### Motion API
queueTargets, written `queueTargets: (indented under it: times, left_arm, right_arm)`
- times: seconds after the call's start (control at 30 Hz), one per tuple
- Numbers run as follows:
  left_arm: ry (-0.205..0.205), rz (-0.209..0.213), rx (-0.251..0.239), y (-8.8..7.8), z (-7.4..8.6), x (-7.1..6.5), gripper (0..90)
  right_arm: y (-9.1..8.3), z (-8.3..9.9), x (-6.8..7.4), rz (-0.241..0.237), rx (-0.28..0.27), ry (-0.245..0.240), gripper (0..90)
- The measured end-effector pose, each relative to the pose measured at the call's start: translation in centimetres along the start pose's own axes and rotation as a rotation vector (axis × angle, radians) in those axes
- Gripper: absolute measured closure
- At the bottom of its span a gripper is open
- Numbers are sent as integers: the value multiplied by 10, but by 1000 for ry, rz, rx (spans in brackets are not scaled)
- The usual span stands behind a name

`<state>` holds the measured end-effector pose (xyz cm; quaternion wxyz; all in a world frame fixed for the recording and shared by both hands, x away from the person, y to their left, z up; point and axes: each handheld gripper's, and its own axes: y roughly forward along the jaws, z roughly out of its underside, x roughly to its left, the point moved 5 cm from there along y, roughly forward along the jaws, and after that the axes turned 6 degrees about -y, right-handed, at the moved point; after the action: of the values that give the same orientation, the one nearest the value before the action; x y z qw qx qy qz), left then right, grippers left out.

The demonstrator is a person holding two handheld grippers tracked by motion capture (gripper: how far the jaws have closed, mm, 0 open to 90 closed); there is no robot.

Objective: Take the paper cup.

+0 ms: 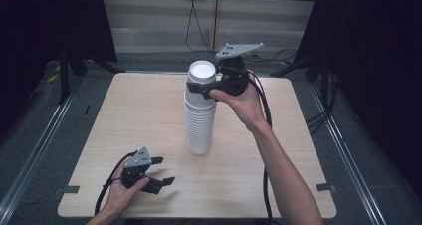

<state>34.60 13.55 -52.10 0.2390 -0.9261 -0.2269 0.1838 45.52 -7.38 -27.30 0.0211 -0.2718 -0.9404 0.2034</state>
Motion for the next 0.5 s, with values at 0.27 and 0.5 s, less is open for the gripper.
queueTargets:
  times: [0.27,0.5]
  left_arm:
    - [1,-2,5,1,0,0,159]
    - [2,-4,8,1,0,0,159]
  right_arm:
    - [-3,-4,-2,-2,-34,-7,206]
    - [-9,-11,-2,-4,-81,-6,207]
